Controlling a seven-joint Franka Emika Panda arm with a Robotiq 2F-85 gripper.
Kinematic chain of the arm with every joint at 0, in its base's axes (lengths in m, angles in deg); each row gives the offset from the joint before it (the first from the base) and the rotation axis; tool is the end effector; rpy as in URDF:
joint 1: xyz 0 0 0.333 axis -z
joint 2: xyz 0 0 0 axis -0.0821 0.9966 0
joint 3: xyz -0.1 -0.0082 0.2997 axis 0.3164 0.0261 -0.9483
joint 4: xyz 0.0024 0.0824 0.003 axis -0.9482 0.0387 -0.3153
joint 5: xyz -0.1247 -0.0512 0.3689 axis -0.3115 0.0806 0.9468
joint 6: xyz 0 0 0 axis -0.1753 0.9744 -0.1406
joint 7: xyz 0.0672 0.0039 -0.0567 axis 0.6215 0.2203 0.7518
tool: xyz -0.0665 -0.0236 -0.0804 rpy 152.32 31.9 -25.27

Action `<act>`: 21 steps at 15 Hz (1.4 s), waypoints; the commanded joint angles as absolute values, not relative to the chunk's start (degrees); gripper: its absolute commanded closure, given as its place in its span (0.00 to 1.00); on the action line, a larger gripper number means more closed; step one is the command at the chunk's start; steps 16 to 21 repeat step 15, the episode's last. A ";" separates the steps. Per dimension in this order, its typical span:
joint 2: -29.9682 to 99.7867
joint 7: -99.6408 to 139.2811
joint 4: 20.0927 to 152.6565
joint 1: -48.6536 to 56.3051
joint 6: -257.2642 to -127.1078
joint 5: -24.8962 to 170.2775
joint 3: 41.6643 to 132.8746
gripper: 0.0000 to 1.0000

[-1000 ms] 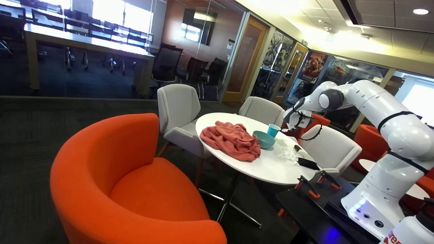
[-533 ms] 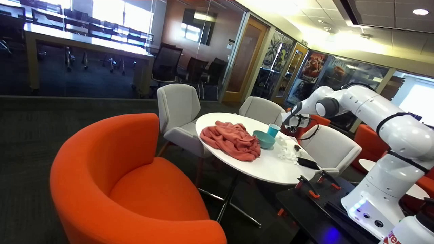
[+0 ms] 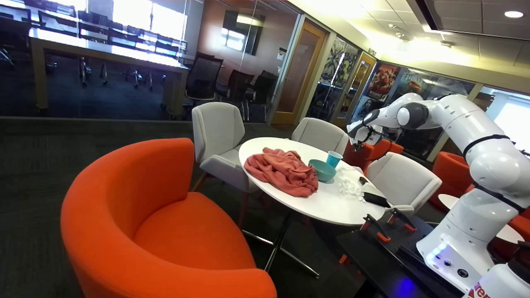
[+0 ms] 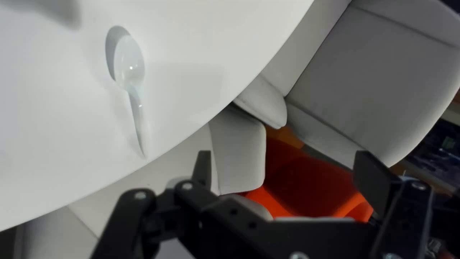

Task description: Move the white spoon forward

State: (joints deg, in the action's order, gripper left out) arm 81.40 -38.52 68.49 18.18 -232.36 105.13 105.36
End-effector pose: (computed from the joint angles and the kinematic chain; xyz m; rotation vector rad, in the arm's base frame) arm 0.6679 -0.3986 0.1844 -1.6410 2.2696 -1.0627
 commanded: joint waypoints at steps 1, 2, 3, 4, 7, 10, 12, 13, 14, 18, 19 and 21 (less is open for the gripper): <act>67.38 -26.46 81.89 22.09 -232.76 105.87 95.60 0.00; 64.83 -23.47 84.27 23.36 -232.23 105.88 93.59 0.00; 62.39 -21.77 86.53 25.21 -231.57 104.38 91.27 0.00; 59.77 -18.03 89.12 27.01 -230.40 104.53 88.68 0.00; 52.52 -7.89 97.30 31.73 -226.16 106.15 83.51 0.00; 45.95 -0.57 105.67 32.63 -221.57 107.31 84.50 0.00; 41.43 3.46 111.60 32.35 -220.19 107.77 86.21 0.00; 39.07 5.31 114.72 32.13 -220.24 107.84 87.05 0.00; 36.65 7.13 117.82 32.18 -220.40 108.19 87.56 0.00; 34.18 9.09 120.96 32.32 -220.93 108.86 87.81 0.00; 34.18 9.09 120.96 32.32 -220.93 108.86 87.81 0.00; 34.18 9.09 120.96 32.32 -220.93 108.86 87.81 0.00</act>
